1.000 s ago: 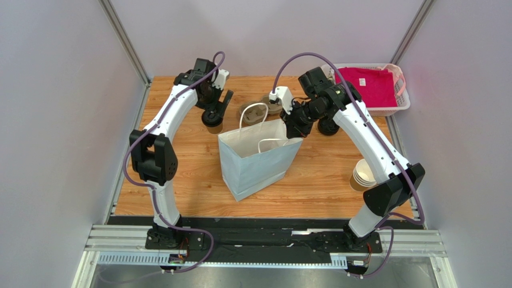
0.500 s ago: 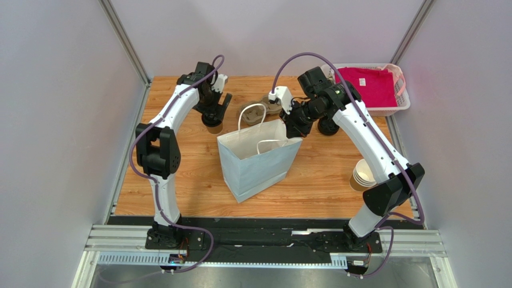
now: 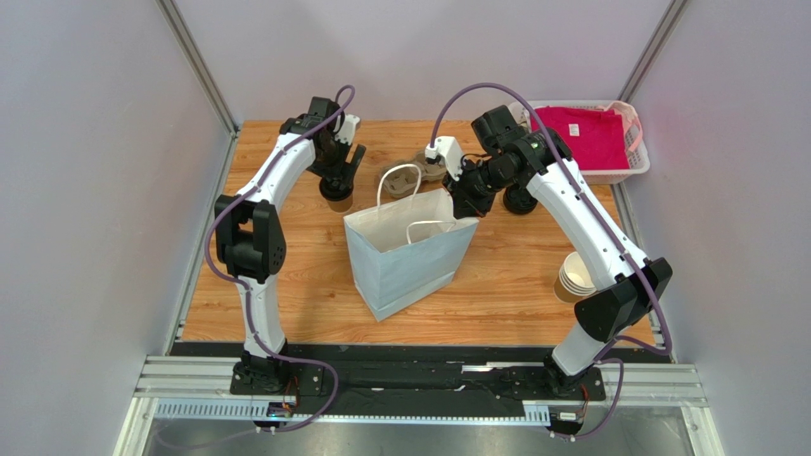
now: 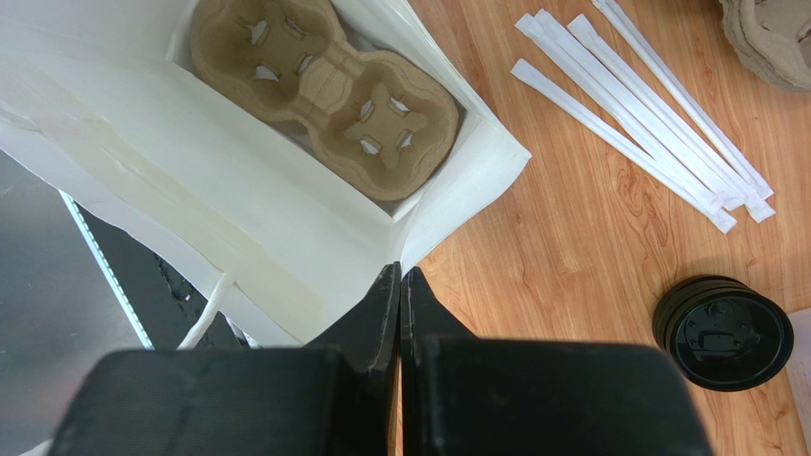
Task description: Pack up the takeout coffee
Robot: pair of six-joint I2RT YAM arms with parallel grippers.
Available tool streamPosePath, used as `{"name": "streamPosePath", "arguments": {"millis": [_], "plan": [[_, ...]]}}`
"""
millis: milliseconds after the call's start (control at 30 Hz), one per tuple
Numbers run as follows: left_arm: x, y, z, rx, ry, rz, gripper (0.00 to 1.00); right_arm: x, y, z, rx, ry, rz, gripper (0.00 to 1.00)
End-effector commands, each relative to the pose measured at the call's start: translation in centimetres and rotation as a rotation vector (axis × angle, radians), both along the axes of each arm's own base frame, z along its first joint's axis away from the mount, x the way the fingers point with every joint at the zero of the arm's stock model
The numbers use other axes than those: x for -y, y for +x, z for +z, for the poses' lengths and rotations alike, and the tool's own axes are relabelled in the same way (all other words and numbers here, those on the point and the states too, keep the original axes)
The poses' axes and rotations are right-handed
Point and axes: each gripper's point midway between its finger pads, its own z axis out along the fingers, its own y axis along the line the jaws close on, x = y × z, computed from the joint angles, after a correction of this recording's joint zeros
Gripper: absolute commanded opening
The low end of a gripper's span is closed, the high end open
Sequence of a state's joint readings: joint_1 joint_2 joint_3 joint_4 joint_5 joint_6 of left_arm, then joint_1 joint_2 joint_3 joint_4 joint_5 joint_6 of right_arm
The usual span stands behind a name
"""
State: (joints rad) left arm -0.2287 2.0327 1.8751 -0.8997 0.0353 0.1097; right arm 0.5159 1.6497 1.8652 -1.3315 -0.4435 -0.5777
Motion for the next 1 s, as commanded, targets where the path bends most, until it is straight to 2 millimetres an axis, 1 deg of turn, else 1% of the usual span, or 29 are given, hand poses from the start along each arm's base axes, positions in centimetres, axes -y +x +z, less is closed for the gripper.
{"name": "streamPosePath", "arguments": {"millis": [0, 267, 467, 800, 967], "plan": [[-0.2, 1.2, 0.5, 0.039, -0.007, 0.022, 0.89, 1.0, -1.0, -0.1, -0.036, -0.046, 0.003, 0.00], [-0.4, 0.9, -0.5, 0.014, 0.006, 0.017, 0.89, 1.0, -0.9, -0.2, -0.035, -0.052, 0.003, 0.00], [-0.3, 0.6, -1.5, -0.010, 0.003, 0.009, 0.86, 1.0, -0.8, -0.2, -0.038, -0.053, 0.005, 0.00], [-0.3, 0.2, -3.4, -0.059, 0.013, 0.005, 0.79, 1.0, -0.6, -0.4, -0.042, -0.057, 0.003, 0.00], [-0.5, -0.2, -4.4, -0.091, 0.025, 0.004, 0.78, 1.0, -0.5, -0.4, -0.044, -0.057, 0.002, 0.00]]}}
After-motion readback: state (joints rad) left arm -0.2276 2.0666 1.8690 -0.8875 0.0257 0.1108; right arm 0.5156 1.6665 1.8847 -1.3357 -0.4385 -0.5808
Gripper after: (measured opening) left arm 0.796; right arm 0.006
